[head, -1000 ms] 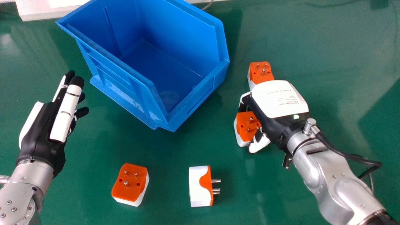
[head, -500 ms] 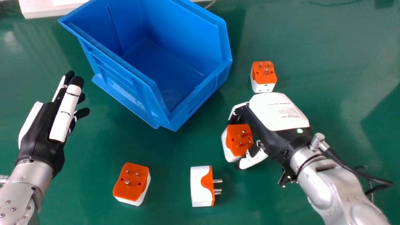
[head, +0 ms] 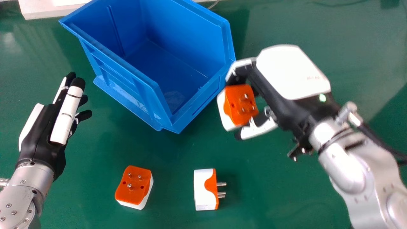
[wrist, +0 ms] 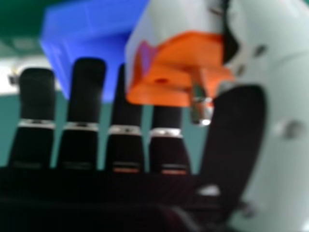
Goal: Pick all objects and put in blue box
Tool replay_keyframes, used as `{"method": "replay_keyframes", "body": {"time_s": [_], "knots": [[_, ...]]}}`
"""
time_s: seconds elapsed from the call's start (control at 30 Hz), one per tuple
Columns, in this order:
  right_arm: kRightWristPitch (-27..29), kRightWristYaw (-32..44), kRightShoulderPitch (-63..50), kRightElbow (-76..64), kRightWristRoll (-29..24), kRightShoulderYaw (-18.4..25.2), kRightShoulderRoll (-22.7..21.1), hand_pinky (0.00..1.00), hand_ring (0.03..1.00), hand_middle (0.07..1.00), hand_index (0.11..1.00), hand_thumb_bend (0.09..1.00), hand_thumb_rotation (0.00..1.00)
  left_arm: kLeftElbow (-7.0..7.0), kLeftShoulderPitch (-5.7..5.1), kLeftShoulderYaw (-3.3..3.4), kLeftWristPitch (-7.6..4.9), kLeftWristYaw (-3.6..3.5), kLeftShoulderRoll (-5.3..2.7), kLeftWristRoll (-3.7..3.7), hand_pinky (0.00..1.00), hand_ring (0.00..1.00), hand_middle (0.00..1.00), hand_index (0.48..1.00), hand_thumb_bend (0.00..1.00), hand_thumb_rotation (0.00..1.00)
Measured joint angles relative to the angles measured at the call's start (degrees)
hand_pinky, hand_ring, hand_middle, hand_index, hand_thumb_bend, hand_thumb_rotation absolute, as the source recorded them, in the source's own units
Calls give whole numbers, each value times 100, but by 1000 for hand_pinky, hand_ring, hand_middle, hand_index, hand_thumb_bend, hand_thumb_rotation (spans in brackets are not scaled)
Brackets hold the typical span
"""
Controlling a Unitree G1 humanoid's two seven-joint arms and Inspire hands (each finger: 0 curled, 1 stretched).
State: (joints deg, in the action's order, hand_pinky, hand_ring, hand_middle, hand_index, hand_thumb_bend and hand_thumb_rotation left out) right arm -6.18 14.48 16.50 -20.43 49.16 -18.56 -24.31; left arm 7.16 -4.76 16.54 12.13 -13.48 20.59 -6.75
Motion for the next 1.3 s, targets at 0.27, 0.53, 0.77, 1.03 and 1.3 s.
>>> {"method": "replay_keyframes", "body": {"time_s": [0.27, 0.53, 0.77, 1.03, 1.3], "knots": [[339, -248, 1030, 812, 2, -42, 422, 349, 435, 530, 495, 495, 0, -1, 3, -45, -7, 51, -3, 1, 883, 950, 975, 1000, 528, 1000], [324, -298, 2394, 2633, 17, -346, 943, 338, 440, 536, 514, 492, 0, 35, -29, -75, -19, 108, -25, 4, 881, 949, 974, 1000, 525, 1000], [577, -598, 3380, 4170, 75, -701, 1237, 336, 445, 534, 512, 492, 0, 122, -179, -90, -23, 146, -51, 10, 884, 950, 974, 1000, 520, 1000], [873, -1330, 4527, 6334, 113, -1059, 1666, 351, 454, 532, 470, 496, 0, 456, -414, -102, -6, 211, -140, 8, 893, 952, 977, 1000, 516, 1000], [1089, -1781, 5228, 7777, 42, -1190, 2176, 377, 460, 503, 461, 500, 0, 780, -560, -180, 180, 275, -248, 9, 897, 952, 976, 1000, 517, 1000]]}}
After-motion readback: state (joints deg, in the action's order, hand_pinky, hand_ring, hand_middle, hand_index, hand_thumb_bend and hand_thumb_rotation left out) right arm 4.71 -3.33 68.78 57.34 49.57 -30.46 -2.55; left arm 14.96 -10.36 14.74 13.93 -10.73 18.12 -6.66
